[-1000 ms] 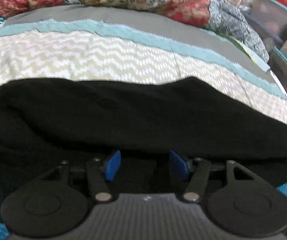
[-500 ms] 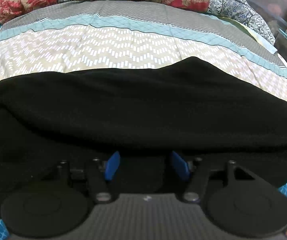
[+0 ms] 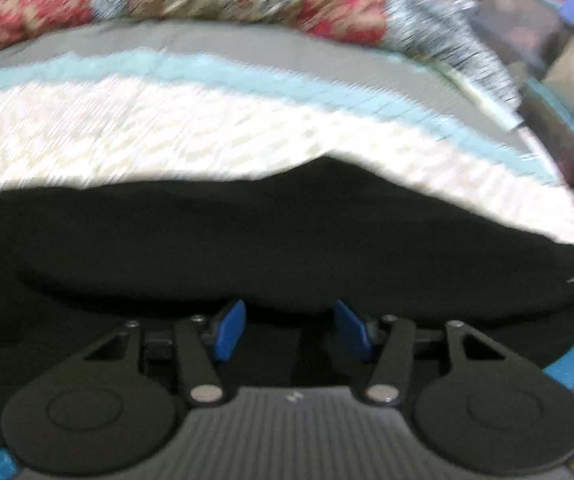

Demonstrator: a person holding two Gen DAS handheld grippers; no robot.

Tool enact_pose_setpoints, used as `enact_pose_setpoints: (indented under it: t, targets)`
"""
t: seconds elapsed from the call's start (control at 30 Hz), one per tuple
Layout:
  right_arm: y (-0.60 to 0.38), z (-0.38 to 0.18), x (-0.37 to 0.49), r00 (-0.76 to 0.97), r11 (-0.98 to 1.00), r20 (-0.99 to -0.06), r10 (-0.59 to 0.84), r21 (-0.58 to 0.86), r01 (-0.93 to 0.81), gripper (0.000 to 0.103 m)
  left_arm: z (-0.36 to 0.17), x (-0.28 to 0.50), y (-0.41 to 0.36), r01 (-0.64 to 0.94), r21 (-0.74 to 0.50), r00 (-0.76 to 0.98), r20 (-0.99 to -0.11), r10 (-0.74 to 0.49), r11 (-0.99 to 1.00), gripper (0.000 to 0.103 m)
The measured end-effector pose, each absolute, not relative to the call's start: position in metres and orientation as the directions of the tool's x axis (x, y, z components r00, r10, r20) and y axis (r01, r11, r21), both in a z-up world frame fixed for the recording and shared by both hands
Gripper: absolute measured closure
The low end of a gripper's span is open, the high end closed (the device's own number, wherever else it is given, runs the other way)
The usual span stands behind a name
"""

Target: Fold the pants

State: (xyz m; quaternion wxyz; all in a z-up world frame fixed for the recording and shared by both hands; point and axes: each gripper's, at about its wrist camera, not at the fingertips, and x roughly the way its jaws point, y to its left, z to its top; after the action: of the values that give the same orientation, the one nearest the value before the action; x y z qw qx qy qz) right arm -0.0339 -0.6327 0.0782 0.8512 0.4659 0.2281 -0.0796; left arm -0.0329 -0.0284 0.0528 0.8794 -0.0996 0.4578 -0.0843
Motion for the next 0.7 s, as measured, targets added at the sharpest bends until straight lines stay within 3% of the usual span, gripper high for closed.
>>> enact_pose_setpoints:
  t: [0.17, 0.3, 0.47, 0.6, 0.7]
  targets:
    - [-0.585, 0.106, -0.034, 0.892, 0.696, -0.415, 0.179, 0.694, 0.183, 0.081, 0.075, -0.019, -0.071, 0.174, -0.332, 0.560, -0.741, -0.370, 0.927, 0.050]
    - [-0.494, 0.118, -0.033, 0.839, 0.906, -0.466, 0.280, 0.418, -0.071, 0.081, 0.074, -0.003, -0.095, 0.183, -0.427, 0.510, -0.729, -0.457, 0.885, 0.049]
    - [-0.398, 0.082, -0.039, 0.730, 0.938, -0.597, 0.333, 0.133, -0.319, 0.082, 0.064, 0.005, -0.122, 0.201, -0.444, 0.462, -0.743, -0.484, 0.873, 0.048]
    - [-0.366, 0.055, -0.047, 0.700, 0.926, -0.654, 0.286, 0.002, -0.377, 0.081, 0.047, 0.003, -0.137, 0.196, -0.453, 0.410, -0.768, -0.492, 0.870, 0.048]
    - [-0.367, 0.055, -0.049, 0.712, 0.932, -0.644, 0.282, 0.007, -0.363, 0.080, 0.034, 0.005, -0.147, 0.180, -0.476, 0.373, -0.777, -0.507, 0.861, 0.048]
